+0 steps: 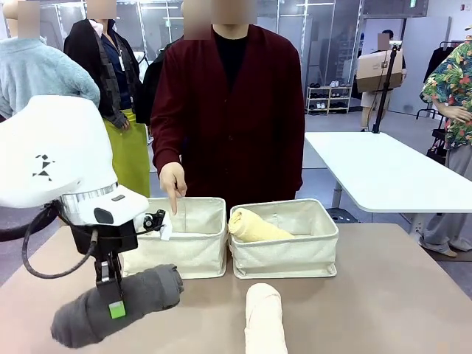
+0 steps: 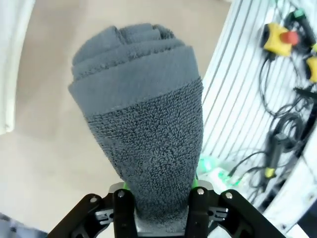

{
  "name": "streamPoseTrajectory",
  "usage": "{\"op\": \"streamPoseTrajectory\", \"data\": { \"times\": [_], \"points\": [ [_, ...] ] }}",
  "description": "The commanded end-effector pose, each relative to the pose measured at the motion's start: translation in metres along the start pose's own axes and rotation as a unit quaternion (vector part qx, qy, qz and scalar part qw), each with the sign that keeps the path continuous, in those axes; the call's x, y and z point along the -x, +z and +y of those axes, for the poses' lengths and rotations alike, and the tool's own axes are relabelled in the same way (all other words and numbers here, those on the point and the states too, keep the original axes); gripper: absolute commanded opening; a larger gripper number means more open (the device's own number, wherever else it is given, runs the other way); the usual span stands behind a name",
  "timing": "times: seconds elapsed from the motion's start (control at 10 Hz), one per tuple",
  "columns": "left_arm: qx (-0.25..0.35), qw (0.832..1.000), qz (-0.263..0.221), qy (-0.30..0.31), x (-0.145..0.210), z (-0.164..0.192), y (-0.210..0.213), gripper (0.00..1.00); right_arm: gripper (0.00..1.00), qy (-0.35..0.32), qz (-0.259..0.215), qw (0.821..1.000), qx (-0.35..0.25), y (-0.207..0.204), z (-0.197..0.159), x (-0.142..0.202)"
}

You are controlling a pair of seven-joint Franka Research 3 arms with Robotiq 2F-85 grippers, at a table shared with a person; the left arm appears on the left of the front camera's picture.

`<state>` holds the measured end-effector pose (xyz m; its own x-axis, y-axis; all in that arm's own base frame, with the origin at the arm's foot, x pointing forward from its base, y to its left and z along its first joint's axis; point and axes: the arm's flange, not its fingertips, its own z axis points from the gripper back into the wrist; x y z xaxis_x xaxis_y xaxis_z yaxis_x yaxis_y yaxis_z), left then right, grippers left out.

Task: Divide the towels into two baskets.
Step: Pick up one hotel-folded towel from the bottom of the table and place it in the Fabric basket indicated by the person.

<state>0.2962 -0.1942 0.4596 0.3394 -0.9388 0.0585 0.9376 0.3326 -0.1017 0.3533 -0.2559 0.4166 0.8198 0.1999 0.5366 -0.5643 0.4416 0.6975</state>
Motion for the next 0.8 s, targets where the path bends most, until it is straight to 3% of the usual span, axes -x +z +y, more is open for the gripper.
{"op": "streamPoseTrajectory", "data": {
  "times": [0.0,0.1,0.3,0.4,0.5,0.6,0.7],
  "points": [
    [-0.017,0.998,-0.025,-0.050,0.006,0.007,0.004,0.05,1.00,-0.001,0.004,1.000,0.008,-0.002,0.004,0.003],
    [0.000,1.000,0.000,0.000,0.000,0.000,0.000,0.05,1.00,-0.001,0.004,1.000,0.008,-0.002,0.004,0.003],
    [0.000,1.000,0.000,0.000,0.000,0.000,0.000,0.05,1.00,-0.001,0.004,1.000,0.008,-0.002,0.004,0.003],
    [-0.004,1.000,-0.003,-0.023,0.002,0.004,0.001,0.42,1.00,-0.001,0.004,1.000,0.008,-0.002,0.004,0.003],
    [-0.060,0.998,-0.002,-0.002,0.005,-0.001,-0.002,0.42,1.00,-0.001,0.004,1.000,0.008,-0.002,0.004,0.003],
    [-0.103,0.994,-0.001,-0.036,-0.006,0.004,0.012,0.42,1.00,-0.001,0.004,1.000,0.008,-0.002,0.004,0.003],
    [-0.159,0.980,-0.005,-0.117,-0.027,0.026,0.037,0.42,1.00,-0.001,0.004,1.000,0.008,-0.002,0.004,0.003]
  ]
}}
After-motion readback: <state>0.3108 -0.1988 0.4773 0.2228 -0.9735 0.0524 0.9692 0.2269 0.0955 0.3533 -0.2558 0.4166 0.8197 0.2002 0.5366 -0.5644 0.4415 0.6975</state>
